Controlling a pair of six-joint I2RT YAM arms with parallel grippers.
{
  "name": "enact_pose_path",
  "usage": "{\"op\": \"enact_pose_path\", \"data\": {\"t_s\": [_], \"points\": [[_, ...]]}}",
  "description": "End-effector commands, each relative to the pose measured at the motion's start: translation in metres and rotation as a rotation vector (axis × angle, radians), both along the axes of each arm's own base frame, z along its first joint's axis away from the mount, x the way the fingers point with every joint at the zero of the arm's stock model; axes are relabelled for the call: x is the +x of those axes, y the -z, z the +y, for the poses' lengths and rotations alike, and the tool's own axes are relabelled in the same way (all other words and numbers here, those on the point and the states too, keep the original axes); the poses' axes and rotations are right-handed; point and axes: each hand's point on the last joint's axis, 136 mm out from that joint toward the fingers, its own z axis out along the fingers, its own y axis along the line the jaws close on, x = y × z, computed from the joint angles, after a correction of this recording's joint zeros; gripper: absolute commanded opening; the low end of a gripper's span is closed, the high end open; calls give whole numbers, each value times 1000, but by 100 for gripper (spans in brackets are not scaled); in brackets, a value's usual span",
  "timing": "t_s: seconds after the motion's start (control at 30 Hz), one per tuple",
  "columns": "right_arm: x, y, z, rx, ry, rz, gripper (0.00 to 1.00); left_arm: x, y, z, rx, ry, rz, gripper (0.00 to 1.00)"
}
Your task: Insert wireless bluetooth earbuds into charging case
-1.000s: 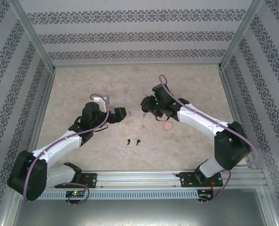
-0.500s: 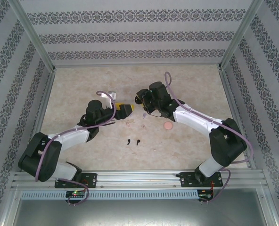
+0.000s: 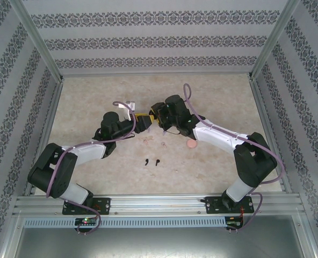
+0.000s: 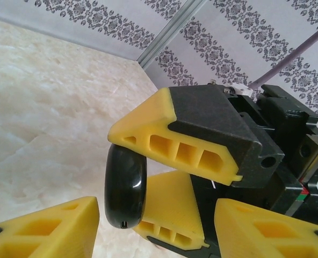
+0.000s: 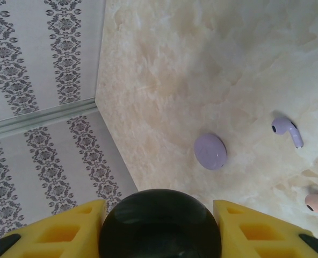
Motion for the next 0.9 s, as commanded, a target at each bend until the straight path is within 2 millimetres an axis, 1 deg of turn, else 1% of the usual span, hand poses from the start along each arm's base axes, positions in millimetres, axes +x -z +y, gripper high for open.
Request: {"op": "enact_pose_path", "data": {"t_s": [0.0, 0.3, 0.5, 0.77, 0.87], "points": [[7, -15, 8, 34, 11, -34, 45, 2, -19, -11, -38, 31, -68, 57], [8, -14, 10, 45, 5, -35, 45, 10, -13, -15, -43, 31, -57, 49], [8, -13, 9, 47, 9, -35, 45, 12, -11, -18, -42, 38, -54, 39], [10, -13, 10, 56, 10, -36, 45, 12, -5, -22, -44, 45, -40, 37], [10, -12, 12, 60, 5, -34, 45, 13, -3, -22, -44, 44, -38, 34]]}}
